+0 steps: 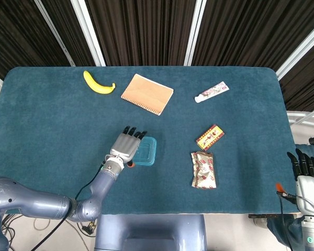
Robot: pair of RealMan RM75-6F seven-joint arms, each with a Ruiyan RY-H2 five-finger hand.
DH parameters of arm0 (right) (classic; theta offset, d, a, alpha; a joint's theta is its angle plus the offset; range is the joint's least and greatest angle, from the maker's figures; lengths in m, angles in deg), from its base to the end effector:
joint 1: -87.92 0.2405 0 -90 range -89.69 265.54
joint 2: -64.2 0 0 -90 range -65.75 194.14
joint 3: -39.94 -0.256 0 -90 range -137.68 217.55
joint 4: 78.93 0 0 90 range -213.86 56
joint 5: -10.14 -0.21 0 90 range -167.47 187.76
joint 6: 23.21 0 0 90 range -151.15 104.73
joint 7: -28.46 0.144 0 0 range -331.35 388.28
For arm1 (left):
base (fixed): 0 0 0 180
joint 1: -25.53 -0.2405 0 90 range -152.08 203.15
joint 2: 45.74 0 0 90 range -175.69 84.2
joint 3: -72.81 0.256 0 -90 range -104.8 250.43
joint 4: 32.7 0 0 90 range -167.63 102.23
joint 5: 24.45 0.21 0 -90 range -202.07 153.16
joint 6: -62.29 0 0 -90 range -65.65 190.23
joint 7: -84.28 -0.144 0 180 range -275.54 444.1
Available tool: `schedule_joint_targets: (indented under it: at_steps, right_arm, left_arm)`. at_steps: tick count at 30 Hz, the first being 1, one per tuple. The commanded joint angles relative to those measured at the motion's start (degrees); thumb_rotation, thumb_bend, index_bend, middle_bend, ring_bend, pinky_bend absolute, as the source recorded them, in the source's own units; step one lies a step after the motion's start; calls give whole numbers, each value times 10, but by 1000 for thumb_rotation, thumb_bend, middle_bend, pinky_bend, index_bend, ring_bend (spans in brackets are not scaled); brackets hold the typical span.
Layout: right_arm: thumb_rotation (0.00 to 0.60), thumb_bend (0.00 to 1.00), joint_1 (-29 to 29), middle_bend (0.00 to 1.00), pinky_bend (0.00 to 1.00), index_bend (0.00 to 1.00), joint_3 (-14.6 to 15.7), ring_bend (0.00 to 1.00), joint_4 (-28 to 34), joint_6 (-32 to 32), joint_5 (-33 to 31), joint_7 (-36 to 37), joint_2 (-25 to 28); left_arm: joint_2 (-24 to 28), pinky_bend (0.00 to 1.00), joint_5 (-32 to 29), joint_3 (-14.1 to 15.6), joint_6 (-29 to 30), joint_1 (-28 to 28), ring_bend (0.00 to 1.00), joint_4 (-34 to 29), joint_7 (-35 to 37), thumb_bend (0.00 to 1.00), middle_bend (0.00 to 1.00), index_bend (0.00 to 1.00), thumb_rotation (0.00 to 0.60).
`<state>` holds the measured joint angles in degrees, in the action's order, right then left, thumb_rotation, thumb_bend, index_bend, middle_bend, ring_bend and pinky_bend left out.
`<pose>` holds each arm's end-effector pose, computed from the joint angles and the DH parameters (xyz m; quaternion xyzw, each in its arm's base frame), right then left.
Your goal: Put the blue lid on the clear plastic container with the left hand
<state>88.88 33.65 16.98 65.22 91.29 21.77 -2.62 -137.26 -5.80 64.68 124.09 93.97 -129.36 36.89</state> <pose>-0.3105 -0.1702 0.1591 0.5350 -0.3927 0.3824 0.6429 -0.0478 0.3420 -0.0500 -0.7917 -0.3792 -0.2345 0.4177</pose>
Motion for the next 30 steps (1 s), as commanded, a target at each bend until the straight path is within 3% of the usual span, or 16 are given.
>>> schedule_joint_targets:
  at_steps: [1,30]
  right_arm:
    - [600,294,0,29,0,102,0,35,0,0,0,0,0]
    - [600,294,-1,29,0,102,-3,35,2,2,-4,-2,-2]
  left_arm:
    - [-2,0,2,0,2,0,0,1,-3,133,175,0,600]
    - [-20,0,6,5,16,-7,0,16,-33,133,169,0,600]
